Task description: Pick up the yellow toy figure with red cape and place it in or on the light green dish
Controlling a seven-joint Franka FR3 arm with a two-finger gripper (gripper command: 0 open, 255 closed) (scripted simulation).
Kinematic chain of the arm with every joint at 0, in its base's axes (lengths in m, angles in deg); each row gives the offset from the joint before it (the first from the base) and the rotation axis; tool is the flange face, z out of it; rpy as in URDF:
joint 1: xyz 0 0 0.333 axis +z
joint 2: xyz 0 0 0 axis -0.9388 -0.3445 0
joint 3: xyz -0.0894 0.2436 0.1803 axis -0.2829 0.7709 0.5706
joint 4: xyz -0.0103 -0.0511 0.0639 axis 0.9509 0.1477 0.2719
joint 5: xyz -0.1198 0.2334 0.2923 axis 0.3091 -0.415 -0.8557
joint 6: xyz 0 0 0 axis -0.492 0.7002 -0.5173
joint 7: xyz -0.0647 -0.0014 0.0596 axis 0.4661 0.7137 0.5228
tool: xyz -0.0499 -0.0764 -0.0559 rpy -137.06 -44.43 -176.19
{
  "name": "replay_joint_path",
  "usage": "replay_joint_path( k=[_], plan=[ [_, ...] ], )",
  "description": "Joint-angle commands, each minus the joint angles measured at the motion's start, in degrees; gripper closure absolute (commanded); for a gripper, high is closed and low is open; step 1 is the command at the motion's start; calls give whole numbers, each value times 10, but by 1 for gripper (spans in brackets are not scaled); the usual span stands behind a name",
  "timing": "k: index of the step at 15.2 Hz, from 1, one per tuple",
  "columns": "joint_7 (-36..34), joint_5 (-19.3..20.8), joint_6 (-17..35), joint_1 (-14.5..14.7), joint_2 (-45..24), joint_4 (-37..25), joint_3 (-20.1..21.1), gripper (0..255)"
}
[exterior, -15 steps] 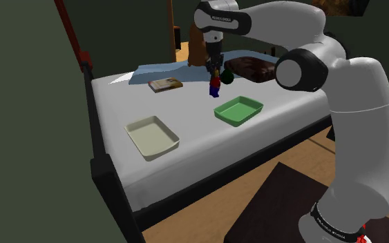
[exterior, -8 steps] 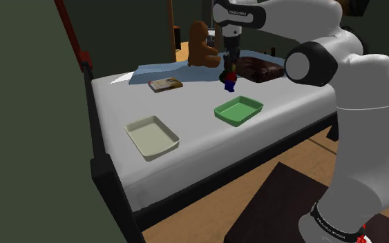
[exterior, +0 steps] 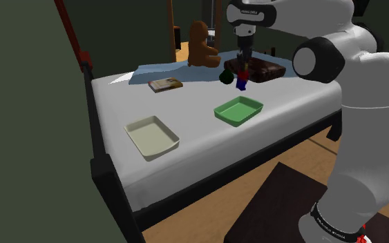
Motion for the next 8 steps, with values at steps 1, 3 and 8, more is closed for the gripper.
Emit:
replay_joint_path(
  k=[1, 3, 8],
  plan=[
    [-2, 2, 22, 3, 12, 34, 0, 255],
    [-3, 3, 41, 4, 17, 58, 0, 255],
    [-7, 5, 85, 7, 27, 112, 1, 255]
  ],
)
